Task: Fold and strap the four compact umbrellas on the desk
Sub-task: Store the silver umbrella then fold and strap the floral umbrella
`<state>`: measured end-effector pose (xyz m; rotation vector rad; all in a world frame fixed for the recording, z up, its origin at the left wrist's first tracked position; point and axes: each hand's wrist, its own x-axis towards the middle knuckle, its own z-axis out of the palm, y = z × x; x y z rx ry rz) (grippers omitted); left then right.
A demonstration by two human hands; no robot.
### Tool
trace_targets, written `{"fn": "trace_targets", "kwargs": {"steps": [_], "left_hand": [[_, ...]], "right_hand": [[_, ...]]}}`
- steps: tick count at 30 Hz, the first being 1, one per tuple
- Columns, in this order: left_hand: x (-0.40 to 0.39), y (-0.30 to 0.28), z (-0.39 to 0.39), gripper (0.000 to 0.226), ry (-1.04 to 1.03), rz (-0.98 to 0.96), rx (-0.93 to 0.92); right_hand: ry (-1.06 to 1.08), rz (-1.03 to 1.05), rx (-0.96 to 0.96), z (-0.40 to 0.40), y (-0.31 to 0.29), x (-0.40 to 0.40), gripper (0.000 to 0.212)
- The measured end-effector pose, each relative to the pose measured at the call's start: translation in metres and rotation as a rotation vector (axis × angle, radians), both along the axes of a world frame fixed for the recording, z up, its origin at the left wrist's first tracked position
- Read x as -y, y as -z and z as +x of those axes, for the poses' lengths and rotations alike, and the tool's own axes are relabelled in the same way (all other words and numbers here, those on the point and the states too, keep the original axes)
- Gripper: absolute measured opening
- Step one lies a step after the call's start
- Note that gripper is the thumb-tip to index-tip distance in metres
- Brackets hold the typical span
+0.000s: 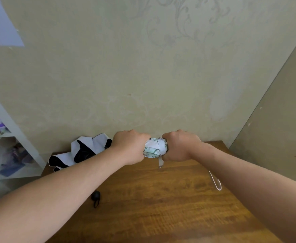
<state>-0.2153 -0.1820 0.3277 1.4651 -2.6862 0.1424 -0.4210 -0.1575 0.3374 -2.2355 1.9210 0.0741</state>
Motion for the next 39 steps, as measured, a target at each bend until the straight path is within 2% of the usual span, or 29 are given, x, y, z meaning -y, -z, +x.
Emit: {"fn": "trace_targets", "kwargs": {"steps": [3,6,8,12,14,15,17,19,21,23,25,27,30,32,37,39], "left_hand": [[-0.002,-0.005,-0.001,0.017,-0.024,0.201,-0.035],[-0.003,-0.010,-0.002,0.020,-0.071,0.353,-0.093],[-0.004,-0.015,-0.004,0.021,-0.100,0.429,-0.135],[-0.008,-0.026,-0.007,0.028,-0.109,0.820,-0.341],[-0.009,-0.031,-0.008,0.030,-0.082,0.830,-0.257],[-0.010,-0.031,-0.009,0.029,-0.075,0.739,-0.176],[-0.014,-0.027,-0.012,0.029,-0.063,0.416,0.006],[-0.015,-0.017,-0.013,0.031,-0.019,0.078,0.097],[-0.014,-0.011,-0.014,0.028,0.025,-0.038,0.063],[-0.012,-0.009,-0.011,0.021,0.020,0.063,0.016],[-0.012,-0.010,-0.010,0.021,-0.011,0.223,0.000],[-0.011,-0.010,-0.011,0.026,-0.061,0.393,-0.051],[-0.009,-0.008,-0.010,0.038,-0.144,0.689,-0.253],[-0.007,-0.011,-0.009,0.045,-0.179,0.852,-0.320],[-0.005,-0.019,-0.004,0.034,-0.176,1.133,-0.247],[-0.007,-0.018,-0.003,0.043,-0.165,1.151,-0.245]], "right_hand": [[-0.058,-0.109,-0.046,-0.004,0.004,-0.001,0.044],[-0.125,-0.368,-0.115,-0.008,0.014,-0.002,0.052],[-0.173,-0.520,-0.124,-0.012,0.023,-0.003,0.049],[-0.220,-0.770,-0.122,-0.021,0.036,-0.008,0.039],[-0.222,-0.737,-0.103,-0.021,0.037,-0.013,0.038],[-0.211,-0.680,-0.098,-0.019,0.035,-0.016,0.038],[-0.112,-0.480,-0.091,-0.015,0.027,-0.019,0.038],[0.000,-0.269,-0.036,-0.010,0.014,-0.019,0.042],[0.048,-0.095,0.030,-0.007,0.005,-0.017,0.044],[0.038,0.013,0.031,-0.006,0.001,-0.015,0.049],[0.025,0.029,-0.006,-0.007,0.000,-0.016,0.056],[-0.005,-0.086,-0.046,-0.008,0.004,-0.018,0.050],[-0.101,-0.342,-0.088,-0.006,0.010,-0.018,0.040],[-0.151,-0.417,-0.109,-0.005,0.012,-0.018,0.037],[-0.111,-0.202,-0.052,-0.005,0.009,-0.024,0.039],[-0.102,-0.128,-0.063,-0.003,0.006,-0.025,0.041]]}}
